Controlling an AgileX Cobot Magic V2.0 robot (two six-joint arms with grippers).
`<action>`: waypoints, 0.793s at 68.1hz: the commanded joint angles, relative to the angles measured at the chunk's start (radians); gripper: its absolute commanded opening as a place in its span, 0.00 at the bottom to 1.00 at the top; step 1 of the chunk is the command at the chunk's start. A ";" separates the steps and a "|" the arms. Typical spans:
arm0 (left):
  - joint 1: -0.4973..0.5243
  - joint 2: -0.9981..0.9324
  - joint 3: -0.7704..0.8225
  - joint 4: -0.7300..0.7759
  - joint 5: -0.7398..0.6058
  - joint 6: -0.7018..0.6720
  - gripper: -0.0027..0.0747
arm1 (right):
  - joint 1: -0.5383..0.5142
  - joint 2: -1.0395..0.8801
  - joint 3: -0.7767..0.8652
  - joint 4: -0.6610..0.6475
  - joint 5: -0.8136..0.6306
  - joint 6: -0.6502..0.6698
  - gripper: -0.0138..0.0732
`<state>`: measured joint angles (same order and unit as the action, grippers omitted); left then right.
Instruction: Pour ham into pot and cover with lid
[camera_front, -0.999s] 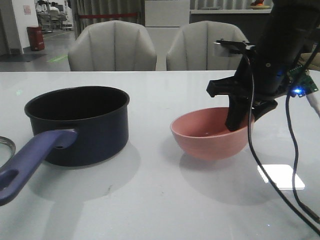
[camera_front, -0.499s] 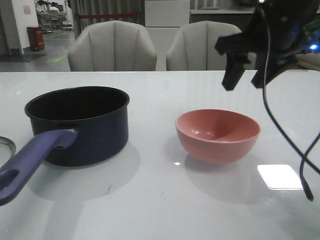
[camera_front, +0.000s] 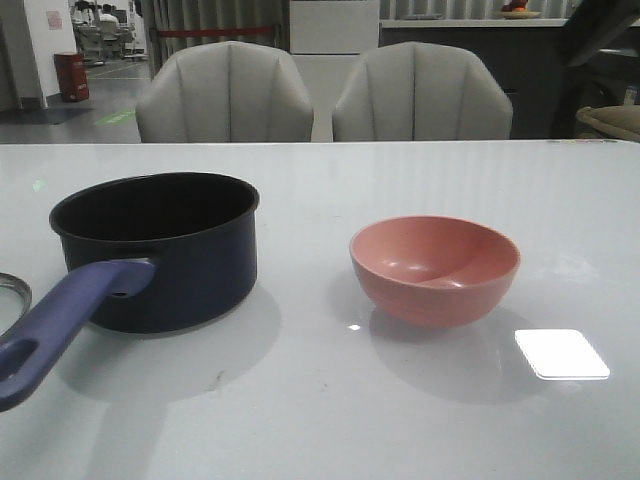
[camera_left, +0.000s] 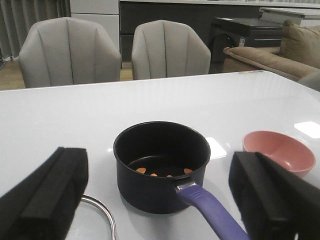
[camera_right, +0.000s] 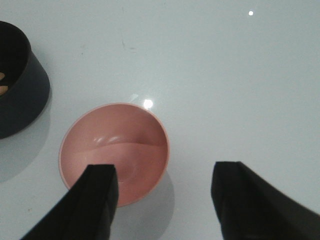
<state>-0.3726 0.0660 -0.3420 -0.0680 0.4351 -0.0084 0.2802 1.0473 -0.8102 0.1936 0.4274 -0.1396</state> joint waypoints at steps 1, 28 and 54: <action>-0.007 0.013 -0.023 -0.009 -0.086 -0.001 0.82 | -0.008 -0.160 0.072 -0.009 -0.121 -0.005 0.75; -0.007 0.013 -0.017 -0.009 -0.092 -0.001 0.82 | -0.008 -0.717 0.446 -0.008 -0.349 -0.005 0.75; -0.007 0.013 -0.012 -0.013 -0.093 -0.001 0.82 | -0.008 -0.820 0.660 -0.010 -0.483 -0.008 0.48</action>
<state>-0.3726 0.0660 -0.3290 -0.0697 0.4302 -0.0084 0.2778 0.2215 -0.1428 0.1936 0.0338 -0.1396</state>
